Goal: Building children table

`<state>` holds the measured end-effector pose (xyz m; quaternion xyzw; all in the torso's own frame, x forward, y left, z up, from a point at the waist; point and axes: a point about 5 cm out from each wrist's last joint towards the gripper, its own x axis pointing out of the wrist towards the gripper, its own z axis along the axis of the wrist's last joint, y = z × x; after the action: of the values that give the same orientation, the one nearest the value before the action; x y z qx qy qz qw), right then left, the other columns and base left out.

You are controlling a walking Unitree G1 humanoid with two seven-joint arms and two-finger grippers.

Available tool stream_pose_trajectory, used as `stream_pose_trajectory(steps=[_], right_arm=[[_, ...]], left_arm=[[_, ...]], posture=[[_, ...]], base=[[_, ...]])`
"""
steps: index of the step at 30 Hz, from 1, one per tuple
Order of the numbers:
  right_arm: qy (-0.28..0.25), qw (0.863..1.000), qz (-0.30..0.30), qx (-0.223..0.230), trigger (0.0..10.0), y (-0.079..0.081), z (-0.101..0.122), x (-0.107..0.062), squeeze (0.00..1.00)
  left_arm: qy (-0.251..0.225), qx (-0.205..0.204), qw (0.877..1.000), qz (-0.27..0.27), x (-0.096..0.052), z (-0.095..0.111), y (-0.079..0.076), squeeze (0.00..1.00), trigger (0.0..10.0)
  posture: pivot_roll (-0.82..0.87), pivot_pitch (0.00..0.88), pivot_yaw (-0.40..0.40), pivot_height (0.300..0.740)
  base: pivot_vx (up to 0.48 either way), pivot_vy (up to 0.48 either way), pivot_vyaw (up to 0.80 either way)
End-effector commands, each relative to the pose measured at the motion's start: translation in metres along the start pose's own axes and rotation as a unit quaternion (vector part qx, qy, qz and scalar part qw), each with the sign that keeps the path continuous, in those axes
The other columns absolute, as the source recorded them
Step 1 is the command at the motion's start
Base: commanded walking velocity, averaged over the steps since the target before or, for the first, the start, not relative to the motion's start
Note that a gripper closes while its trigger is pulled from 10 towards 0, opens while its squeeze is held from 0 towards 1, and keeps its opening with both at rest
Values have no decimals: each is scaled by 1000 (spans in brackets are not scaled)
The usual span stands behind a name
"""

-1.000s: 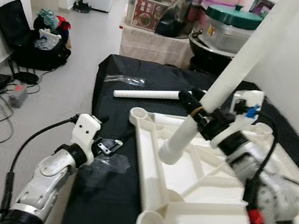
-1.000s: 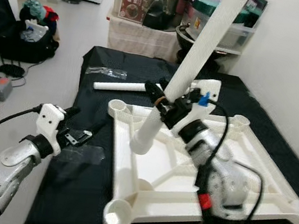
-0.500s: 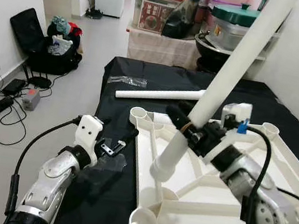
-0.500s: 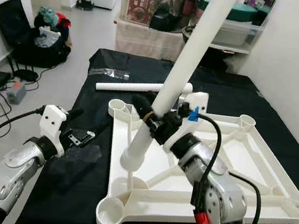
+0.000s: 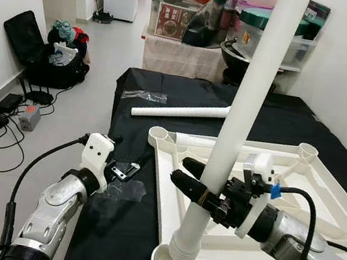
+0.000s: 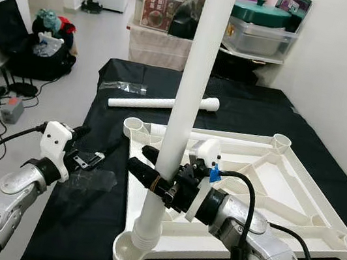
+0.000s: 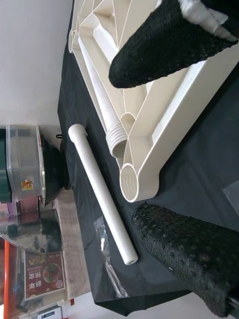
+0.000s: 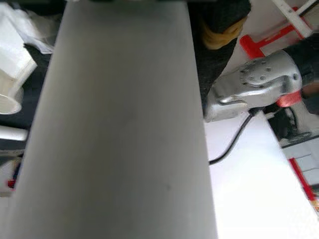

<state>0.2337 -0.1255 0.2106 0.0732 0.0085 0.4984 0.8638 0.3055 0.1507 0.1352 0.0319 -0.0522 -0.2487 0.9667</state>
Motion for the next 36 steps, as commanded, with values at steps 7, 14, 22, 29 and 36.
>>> stream_pose_trajectory(steps=[7, 14, 22, 29, 36], right_arm=[[9, 1000, 13, 0, 0, 7, -9, 8, 0], [18, 999, 33, 2, 0, 15, -15, 9, 0], [30, 999, 43, 11, 0, 21, -21, 5, 0], [36, 998, 39, 18, 0, 21, -24, 1, 0], [48, 998, 42, 28, 0, 22, -28, -4, 0]], left_arm=[[8, -5, 1000, 3, 0, -3, 1, 0, 10000], [9, -4, 1000, 7, 0, -3, 3, 0, 10000], [13, -3, 1000, 11, -1, -4, 6, 0, 10000], [13, -2, 1000, 7, 4, -3, 6, 0, 10000], [14, 0, 1000, 7, 3, -4, 7, 0, 10000]], posture=[[54, 0, -85, 740], [59, 0, -87, 740], [48, 0, -74, 740], [44, 0, -67, 740], [39, 0, -68, 740]], base=[[0, 0, 0], [0, 0, 0], [0, 0, 0], [0, 0, 0], [0, 0, 0]])
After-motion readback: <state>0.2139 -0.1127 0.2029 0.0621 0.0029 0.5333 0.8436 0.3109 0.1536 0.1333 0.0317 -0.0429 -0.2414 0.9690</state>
